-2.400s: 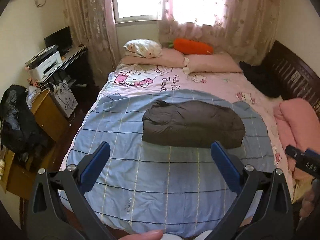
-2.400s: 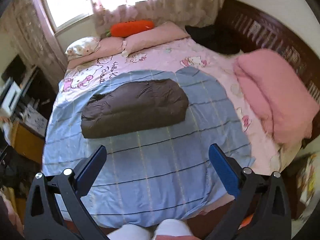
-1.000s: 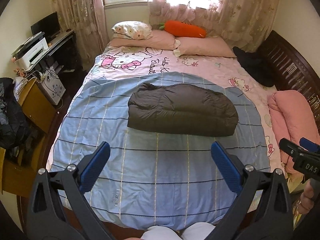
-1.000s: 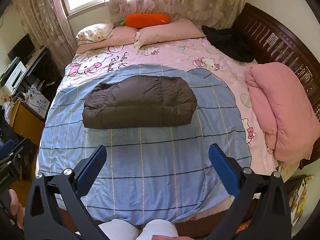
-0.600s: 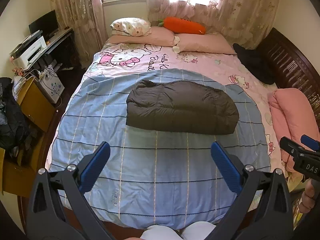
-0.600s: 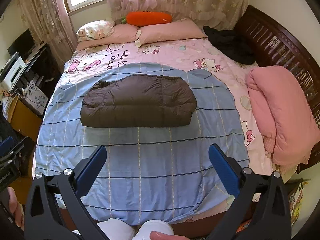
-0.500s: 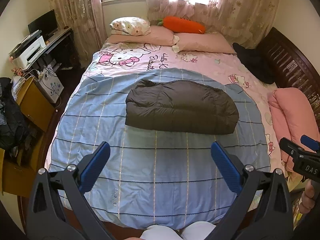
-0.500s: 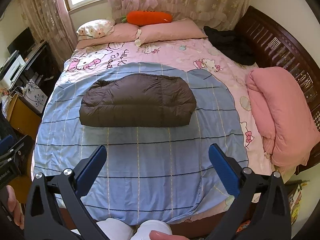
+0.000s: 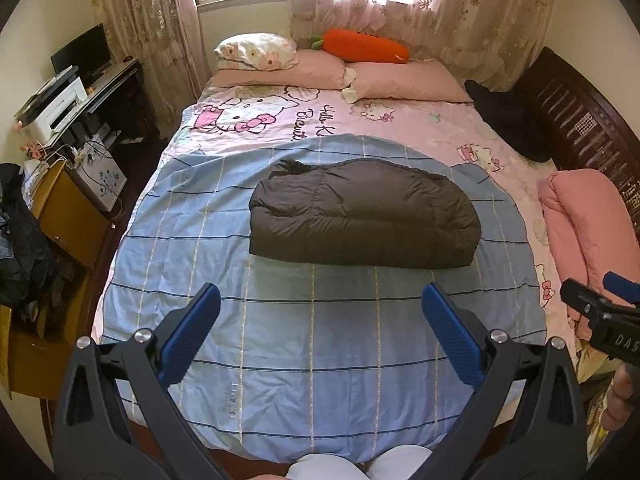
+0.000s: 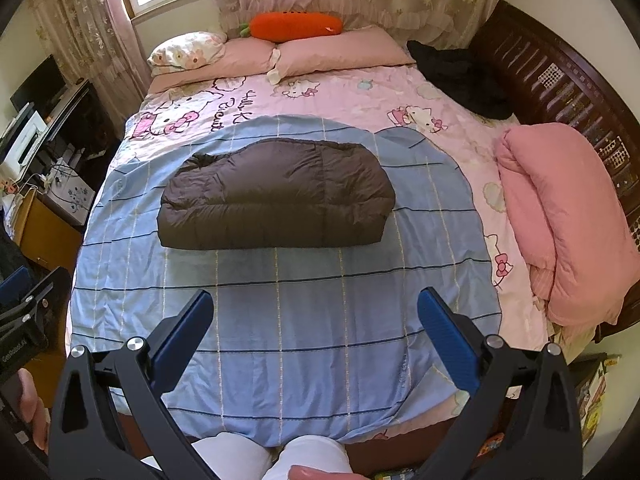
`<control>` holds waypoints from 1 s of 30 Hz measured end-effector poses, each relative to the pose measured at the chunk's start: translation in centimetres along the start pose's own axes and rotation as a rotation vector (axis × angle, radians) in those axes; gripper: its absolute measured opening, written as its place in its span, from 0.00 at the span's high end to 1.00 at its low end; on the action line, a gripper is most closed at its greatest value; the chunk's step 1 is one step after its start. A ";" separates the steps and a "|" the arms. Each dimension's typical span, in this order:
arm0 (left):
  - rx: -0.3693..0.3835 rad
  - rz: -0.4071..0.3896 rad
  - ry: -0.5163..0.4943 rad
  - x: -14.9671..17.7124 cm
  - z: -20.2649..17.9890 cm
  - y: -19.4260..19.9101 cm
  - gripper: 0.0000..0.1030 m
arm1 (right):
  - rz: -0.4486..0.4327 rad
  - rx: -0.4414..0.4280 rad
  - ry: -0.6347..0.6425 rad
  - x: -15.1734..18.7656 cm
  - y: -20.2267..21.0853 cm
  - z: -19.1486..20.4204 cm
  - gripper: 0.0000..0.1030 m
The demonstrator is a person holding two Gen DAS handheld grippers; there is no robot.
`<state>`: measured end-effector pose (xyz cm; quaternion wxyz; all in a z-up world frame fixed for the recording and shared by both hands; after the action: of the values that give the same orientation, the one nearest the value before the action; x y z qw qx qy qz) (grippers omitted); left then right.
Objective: Fold large clothes
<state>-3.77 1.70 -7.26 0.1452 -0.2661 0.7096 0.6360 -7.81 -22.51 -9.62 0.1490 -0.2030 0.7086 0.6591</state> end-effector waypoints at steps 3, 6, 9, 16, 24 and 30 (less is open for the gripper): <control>-0.005 0.000 -0.008 -0.1 -0.2 -0.2 0.02 | 0.002 0.001 0.010 -0.1 0.0 0.2 0.01; -0.018 -0.004 -0.026 -0.1 -0.4 -0.4 0.02 | -0.001 0.000 0.013 -0.3 -0.1 0.3 0.01; -0.001 0.012 -0.020 0.1 -0.6 -0.6 0.02 | -0.003 0.002 0.010 -0.5 -0.1 0.2 0.01; 0.001 0.016 -0.016 0.0 -0.4 -0.8 0.02 | 0.000 0.002 0.011 -0.6 -0.3 0.0 0.01; -0.008 0.019 -0.015 0.0 -0.5 -1.0 0.02 | 0.000 0.000 0.012 -0.7 -0.5 -0.2 0.01; -0.007 0.020 -0.012 0.0 -0.5 -1.0 0.02 | 0.002 0.003 0.012 -0.7 -0.4 0.0 0.01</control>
<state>-3.18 1.15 -8.02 0.1421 -0.2559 0.7093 0.6413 -7.03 -22.51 -9.68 0.1444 -0.2058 0.7106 0.6572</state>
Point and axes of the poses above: each gripper's, at about its wrist camera, not at the fingertips, and y roughly against the way its jaws point, z to its left, x to its underside, the point moved 5 cm from there along -y, roughly the way its jaws point, and after that the axes turned 12 degrees about y, right-handed, at the moved point
